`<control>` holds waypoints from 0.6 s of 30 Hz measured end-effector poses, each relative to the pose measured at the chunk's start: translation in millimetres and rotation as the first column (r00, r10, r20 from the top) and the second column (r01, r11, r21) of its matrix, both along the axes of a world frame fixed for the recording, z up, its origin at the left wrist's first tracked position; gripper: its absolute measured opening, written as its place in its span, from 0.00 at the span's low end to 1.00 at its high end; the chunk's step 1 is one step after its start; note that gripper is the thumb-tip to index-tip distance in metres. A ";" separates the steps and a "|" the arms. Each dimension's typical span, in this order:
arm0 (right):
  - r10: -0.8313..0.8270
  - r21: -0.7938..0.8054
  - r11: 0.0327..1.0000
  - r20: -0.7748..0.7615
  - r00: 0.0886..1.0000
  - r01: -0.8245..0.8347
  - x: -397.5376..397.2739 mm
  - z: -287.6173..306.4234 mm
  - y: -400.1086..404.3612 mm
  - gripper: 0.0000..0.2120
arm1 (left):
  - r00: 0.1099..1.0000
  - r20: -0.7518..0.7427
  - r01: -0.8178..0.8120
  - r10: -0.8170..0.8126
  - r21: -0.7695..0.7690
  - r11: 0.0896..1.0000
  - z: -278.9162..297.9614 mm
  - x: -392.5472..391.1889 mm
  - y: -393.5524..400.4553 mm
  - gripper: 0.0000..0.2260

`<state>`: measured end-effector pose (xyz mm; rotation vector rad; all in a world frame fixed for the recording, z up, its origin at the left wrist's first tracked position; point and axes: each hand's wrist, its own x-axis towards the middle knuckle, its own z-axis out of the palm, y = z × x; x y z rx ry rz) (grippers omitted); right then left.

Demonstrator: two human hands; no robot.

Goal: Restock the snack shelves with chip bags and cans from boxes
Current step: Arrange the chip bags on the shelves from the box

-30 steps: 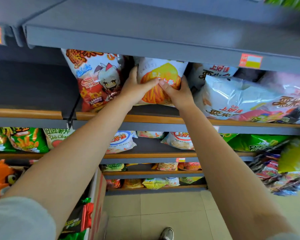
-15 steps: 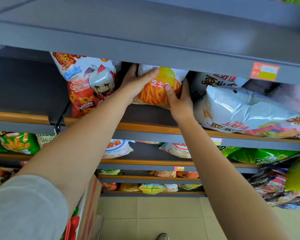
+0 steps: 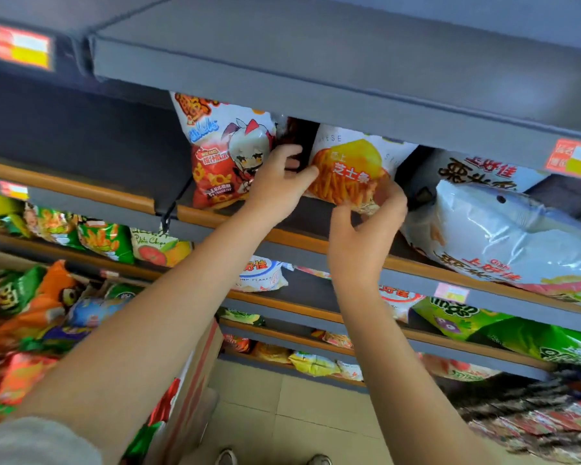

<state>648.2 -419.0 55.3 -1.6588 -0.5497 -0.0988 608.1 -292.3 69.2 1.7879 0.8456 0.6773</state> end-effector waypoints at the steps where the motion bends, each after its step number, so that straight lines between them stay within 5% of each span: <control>1: 0.101 0.028 0.994 0.017 0.995 -0.102 -15.2 0.2 -4.5 0.16 | 0.999 0.049 -0.018 0.019 -0.023 1.000 1.2 -20.4 -5.7 0.14; 4: 0.494 -0.041 0.867 -0.055 0.868 -0.496 -47.6 -14.9 -6.7 0.10 | 0.983 0.099 -0.139 0.152 -0.128 0.982 -11.3 -96.0 -26.0 0.10; 7: 0.693 -0.229 0.649 -0.215 0.688 -0.725 -73.8 -59.5 5.4 0.11 | 0.927 -0.059 -0.375 0.371 -0.212 0.902 -48.9 -176.5 -42.0 0.10; 13: 0.766 -0.477 0.164 -0.491 0.416 -0.864 -151.4 -125.0 21.0 0.07 | 0.805 -0.298 -0.584 0.513 -0.246 0.773 -112.1 -331.3 -60.6 0.12; 18: 0.800 -0.484 0.068 -0.496 0.337 -0.873 -242.7 -122.8 55.9 0.10 | 0.695 -0.248 -0.719 0.675 -0.231 0.656 -125.1 -439.9 -30.6 0.12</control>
